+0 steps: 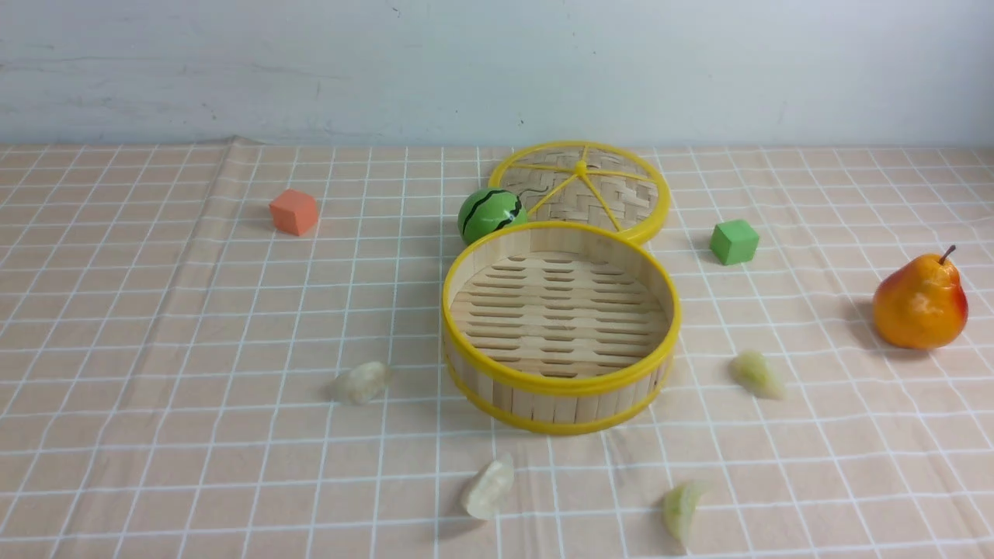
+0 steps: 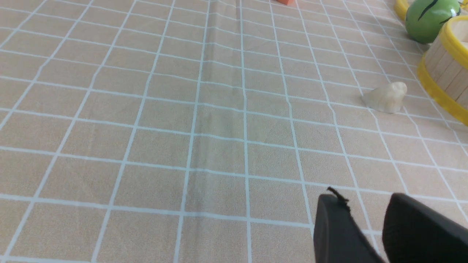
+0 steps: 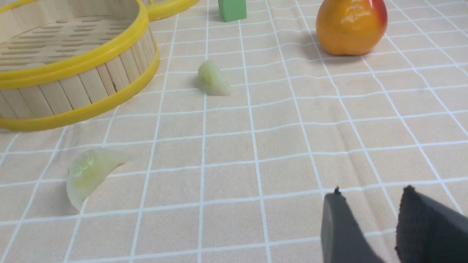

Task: Put the dumplings into the steamer on the table with the brown tablecloth.
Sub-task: 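Reach for and grasp a dumpling on the table with the left gripper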

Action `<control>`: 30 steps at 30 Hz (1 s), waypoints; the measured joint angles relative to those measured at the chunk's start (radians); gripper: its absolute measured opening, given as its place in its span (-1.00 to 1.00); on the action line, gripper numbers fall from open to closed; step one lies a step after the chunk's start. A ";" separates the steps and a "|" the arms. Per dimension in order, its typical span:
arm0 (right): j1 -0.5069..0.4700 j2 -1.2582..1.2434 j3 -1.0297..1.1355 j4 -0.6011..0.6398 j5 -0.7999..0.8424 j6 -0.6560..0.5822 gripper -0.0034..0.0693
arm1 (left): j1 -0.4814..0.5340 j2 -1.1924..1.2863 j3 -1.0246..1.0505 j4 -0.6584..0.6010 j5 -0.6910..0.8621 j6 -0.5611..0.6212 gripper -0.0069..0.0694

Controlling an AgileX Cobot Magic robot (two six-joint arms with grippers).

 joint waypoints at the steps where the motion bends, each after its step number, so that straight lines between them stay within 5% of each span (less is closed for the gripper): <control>1: 0.000 0.000 0.000 0.000 0.000 0.000 -0.25 | 0.000 0.000 0.000 0.000 0.000 0.000 -0.30; 30: 0.000 0.000 0.000 0.000 0.000 0.000 -0.25 | 0.000 0.000 0.000 0.000 0.001 0.000 -0.22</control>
